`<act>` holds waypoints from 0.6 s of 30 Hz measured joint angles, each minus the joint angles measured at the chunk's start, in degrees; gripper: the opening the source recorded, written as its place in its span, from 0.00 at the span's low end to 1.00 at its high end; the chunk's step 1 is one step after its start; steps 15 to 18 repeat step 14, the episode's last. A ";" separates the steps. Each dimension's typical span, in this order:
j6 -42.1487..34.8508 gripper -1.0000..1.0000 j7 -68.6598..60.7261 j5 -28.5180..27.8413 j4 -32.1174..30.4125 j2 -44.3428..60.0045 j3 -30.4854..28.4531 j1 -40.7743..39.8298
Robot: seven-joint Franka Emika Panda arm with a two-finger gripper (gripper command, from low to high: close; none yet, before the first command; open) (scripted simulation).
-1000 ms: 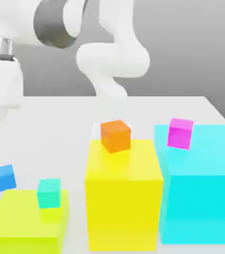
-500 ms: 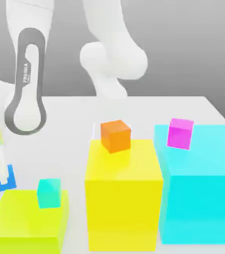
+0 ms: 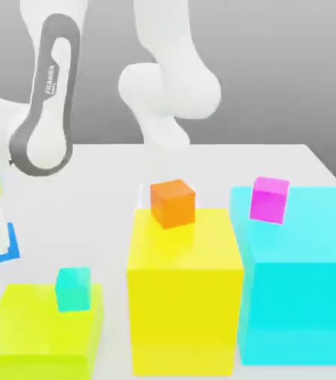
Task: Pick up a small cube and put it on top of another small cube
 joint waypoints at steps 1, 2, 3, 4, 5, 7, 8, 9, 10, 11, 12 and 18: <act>-2.44 0.00 2.68 -0.92 0.43 -2.10 1.29 2.68; -4.90 0.00 5.32 -1.73 0.88 -4.18 2.76 5.00; -7.36 0.00 7.94 -2.48 1.33 -6.24 4.21 6.50; -9.87 0.00 10.49 -3.10 1.80 -8.30 5.93 7.52; -12.28 0.00 12.94 -3.61 2.26 -10.25 7.74 8.69; -12.88 0.00 15.56 -4.02 2.34 -10.75 9.87 10.15; -11.32 0.00 15.97 -4.04 2.01 -9.51 10.21 10.40; -9.30 0.00 16.12 -3.97 1.60 -7.90 10.35 10.57; -7.04 0.00 16.13 -3.84 1.14 -6.11 10.38 10.77; -5.47 1.00 16.10 -3.73 0.82 -4.86 10.39 10.89; -5.47 1.00 16.10 -3.73 0.82 -4.86 10.39 10.89; -5.47 1.00 16.10 -3.73 0.82 -4.86 10.39 10.89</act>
